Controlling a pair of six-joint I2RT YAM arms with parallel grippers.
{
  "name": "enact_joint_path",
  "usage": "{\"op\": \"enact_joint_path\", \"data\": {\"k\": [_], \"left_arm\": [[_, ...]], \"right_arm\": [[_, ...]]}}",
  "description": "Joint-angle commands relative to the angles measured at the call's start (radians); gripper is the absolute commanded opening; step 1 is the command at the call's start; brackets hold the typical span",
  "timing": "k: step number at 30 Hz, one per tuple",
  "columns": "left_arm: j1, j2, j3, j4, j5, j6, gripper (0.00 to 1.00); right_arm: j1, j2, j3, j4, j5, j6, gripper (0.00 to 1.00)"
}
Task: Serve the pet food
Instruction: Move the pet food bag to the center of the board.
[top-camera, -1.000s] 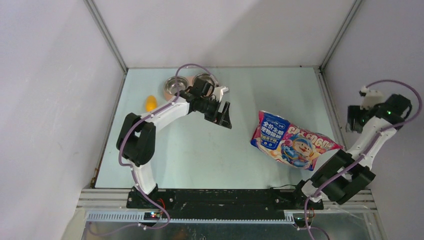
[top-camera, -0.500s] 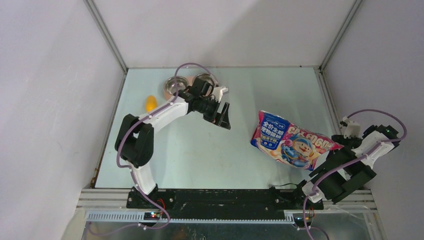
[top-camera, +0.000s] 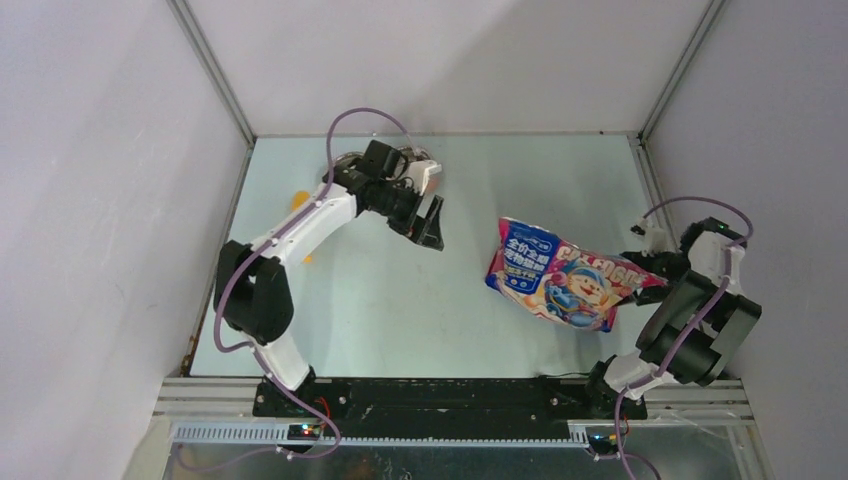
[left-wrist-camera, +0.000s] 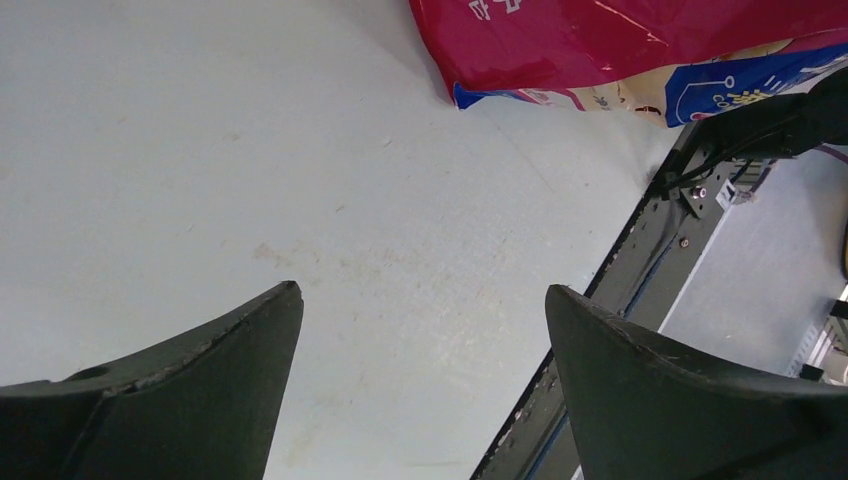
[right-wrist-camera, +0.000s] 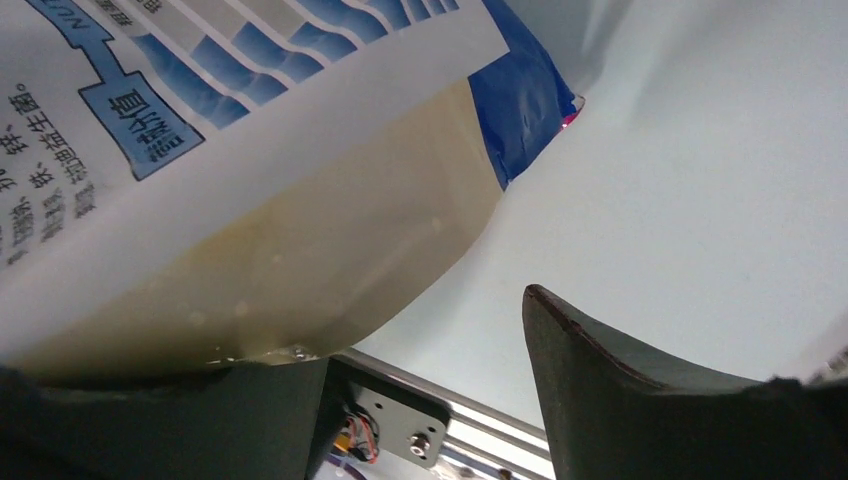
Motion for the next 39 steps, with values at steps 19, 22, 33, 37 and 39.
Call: {"op": "enact_joint_path", "data": {"k": [19,22,33,37,39], "left_arm": [[0.298,-0.198,-0.105,-0.133,0.024,0.175,0.98],[0.326,-0.235,-0.134,-0.112,0.033,0.176,0.97],[0.354,-0.467,-0.291,0.039,-0.028,0.159,1.00],[0.361,-0.524,-0.326,0.063,-0.053,0.170,1.00],[0.362,-0.540,-0.346,0.072,-0.067,0.184,1.00]], "right_arm": [[0.539,0.257,0.253,0.248,-0.158,0.561,0.75],[0.577,0.301,0.309,0.267,-0.146,0.600,0.75],[0.750,0.362,0.441,0.261,-0.122,0.641,0.75],[0.782,0.363,0.430,0.254,-0.139,0.636,0.75],[0.789,0.355,0.425,0.251,-0.148,0.635,0.75]]}}
